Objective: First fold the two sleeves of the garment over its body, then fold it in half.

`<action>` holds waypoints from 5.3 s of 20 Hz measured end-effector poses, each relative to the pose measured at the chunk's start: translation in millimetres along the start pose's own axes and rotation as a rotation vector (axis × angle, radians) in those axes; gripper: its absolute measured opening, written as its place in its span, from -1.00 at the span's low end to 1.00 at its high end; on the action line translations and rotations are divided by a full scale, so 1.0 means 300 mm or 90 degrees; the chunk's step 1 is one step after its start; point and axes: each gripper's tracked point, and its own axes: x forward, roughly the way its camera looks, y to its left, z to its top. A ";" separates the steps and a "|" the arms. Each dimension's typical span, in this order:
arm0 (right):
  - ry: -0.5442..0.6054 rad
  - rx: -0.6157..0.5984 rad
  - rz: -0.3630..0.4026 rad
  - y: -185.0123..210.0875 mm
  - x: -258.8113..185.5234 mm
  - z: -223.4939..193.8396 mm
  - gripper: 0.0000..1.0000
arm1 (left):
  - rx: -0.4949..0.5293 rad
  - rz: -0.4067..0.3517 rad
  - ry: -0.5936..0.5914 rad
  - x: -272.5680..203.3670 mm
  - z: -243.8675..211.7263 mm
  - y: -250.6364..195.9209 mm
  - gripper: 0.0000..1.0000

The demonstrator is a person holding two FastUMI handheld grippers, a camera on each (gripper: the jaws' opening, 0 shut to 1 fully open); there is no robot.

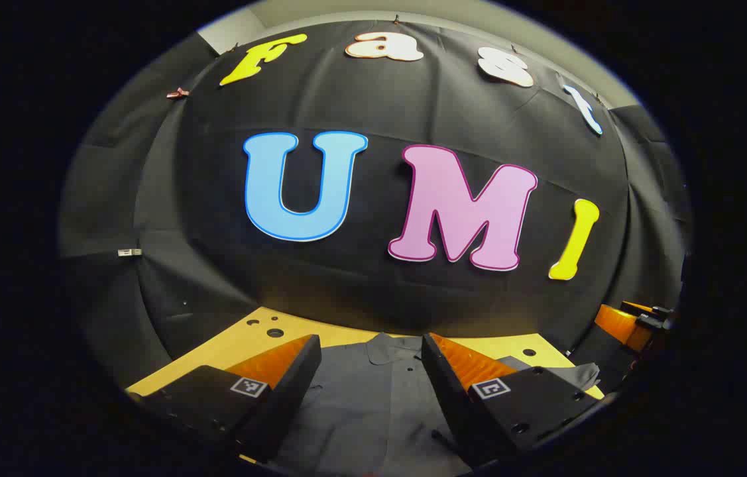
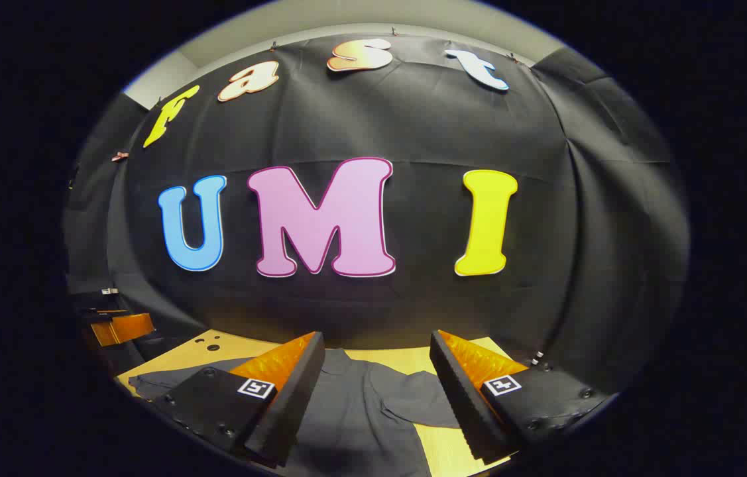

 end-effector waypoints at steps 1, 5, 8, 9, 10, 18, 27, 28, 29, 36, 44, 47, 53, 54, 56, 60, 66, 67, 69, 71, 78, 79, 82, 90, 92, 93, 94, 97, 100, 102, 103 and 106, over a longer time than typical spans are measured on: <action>0.003 -0.005 -0.009 -0.008 0.001 -0.011 0.96 | 0.000 0.001 0.002 0.001 -0.007 0.006 0.92; 0.021 -0.011 -0.033 -0.026 0.002 -0.047 0.97 | 0.004 0.001 0.019 -0.003 -0.041 0.023 0.92; 0.025 -0.003 -0.053 -0.051 0.010 -0.057 0.97 | 0.009 0.002 0.027 0.002 -0.044 0.037 0.92; 0.025 -0.006 -0.060 -0.060 0.015 -0.055 0.97 | 0.011 0.003 0.028 0.004 -0.047 0.040 0.92; 0.025 -0.008 -0.066 -0.071 0.019 -0.060 0.97 | 0.014 0.002 0.028 0.004 -0.046 0.043 0.92; 0.048 -0.009 -0.076 -0.149 0.036 -0.106 0.96 | 0.018 0.016 0.042 -0.016 -0.087 0.070 0.92; 0.161 -0.018 -0.209 -0.479 0.099 -0.326 0.95 | -0.011 0.057 0.097 -0.037 -0.195 0.133 0.92; 0.179 -0.019 -0.226 -0.521 0.107 -0.355 0.96 | -0.010 0.058 0.102 -0.034 -0.201 0.132 0.92; 0.193 -0.020 -0.242 -0.566 0.108 -0.384 0.97 | -0.007 0.058 0.106 -0.031 -0.210 0.131 0.92; 0.273 0.057 -0.348 -0.855 0.139 -0.585 0.96 | 0.006 0.035 0.153 0.023 -0.280 0.052 0.92; 0.375 0.105 -0.430 -1.118 0.120 -0.831 0.96 | 0.043 -0.003 0.190 0.097 -0.336 -0.063 0.92; 0.402 0.129 -0.431 -1.156 0.133 -0.905 0.96 | 0.050 -0.020 0.197 0.122 -0.352 -0.119 0.92; 0.423 0.175 -0.463 -1.231 0.146 -1.002 0.96 | 0.050 -0.034 0.215 0.144 -0.393 -0.194 0.92; 0.425 0.185 -0.470 -1.241 0.145 -1.007 0.96 | 0.050 -0.036 0.216 0.145 -0.396 -0.202 0.92; 0.430 0.189 -0.465 -1.250 0.156 -1.036 0.96 | 0.049 -0.039 0.221 0.148 -0.402 -0.210 0.93; 0.455 0.151 -0.448 -1.248 0.166 -1.094 1.00 | 0.024 -0.028 0.227 0.152 -0.407 -0.195 0.92; 0.446 0.163 -0.436 -1.233 0.153 -1.053 0.26 | 0.002 -0.009 0.228 0.148 -0.413 -0.157 0.92; 0.443 0.162 -0.434 -1.223 0.156 -1.047 -0.01 | -0.003 -0.006 0.228 0.147 -0.417 -0.147 0.92; 0.435 0.168 -0.432 -1.212 0.170 -1.051 -0.60 | -0.011 0.001 0.231 0.139 -0.426 -0.126 0.92; 0.425 0.204 -0.414 -1.183 0.182 -1.044 -0.85 | -0.015 0.012 0.235 0.129 -0.439 -0.096 0.92; 0.414 0.175 -0.394 -1.136 0.192 -0.927 -0.89 | -0.021 0.057 0.225 0.063 -0.407 0.054 0.92; 0.409 0.154 -0.381 -1.100 0.208 -0.878 -0.90 | -0.014 0.062 0.228 0.037 -0.409 0.079 0.92; 0.380 0.106 -0.335 -0.985 0.285 -0.722 -0.89 | 0.004 0.082 0.223 -0.045 -0.385 0.176 0.92; 0.307 0.043 -0.206 -0.528 0.443 -0.382 -0.90 | -0.013 0.133 0.215 -0.240 -0.387 0.381 0.92; 0.299 0.017 -0.174 -0.415 0.493 -0.354 -0.90 | 0.005 0.147 0.219 -0.292 -0.411 0.423 0.92; 0.294 0.022 -0.151 -0.329 0.519 -0.340 -0.90 | 0.000 0.149 0.221 -0.312 -0.422 0.433 0.92; 0.292 0.032 -0.130 -0.248 0.542 -0.334 -0.90 | -0.011 0.152 0.228 -0.335 -0.439 0.445 0.92; 0.295 0.034 -0.073 -0.028 0.576 -0.350 -0.90 | -0.051 0.181 0.248 -0.407 -0.503 0.498 0.92; 0.312 0.033 -0.004 0.212 0.580 -0.399 -0.90 | -0.081 0.206 0.257 -0.461 -0.534 0.541 0.92; 0.321 0.032 0.037 0.361 0.587 -0.432 -0.90 | -0.084 0.223 0.256 -0.494 -0.545 0.583 0.92; 0.329 0.029 0.057 0.439 0.584 -0.453 -0.90 | -0.087 0.233 0.256 -0.503 -0.552 0.608 0.92; 0.346 0.016 0.106 0.631 0.594 -0.511 -0.90 | -0.095 0.261 0.258 -0.547 -0.565 0.675 0.92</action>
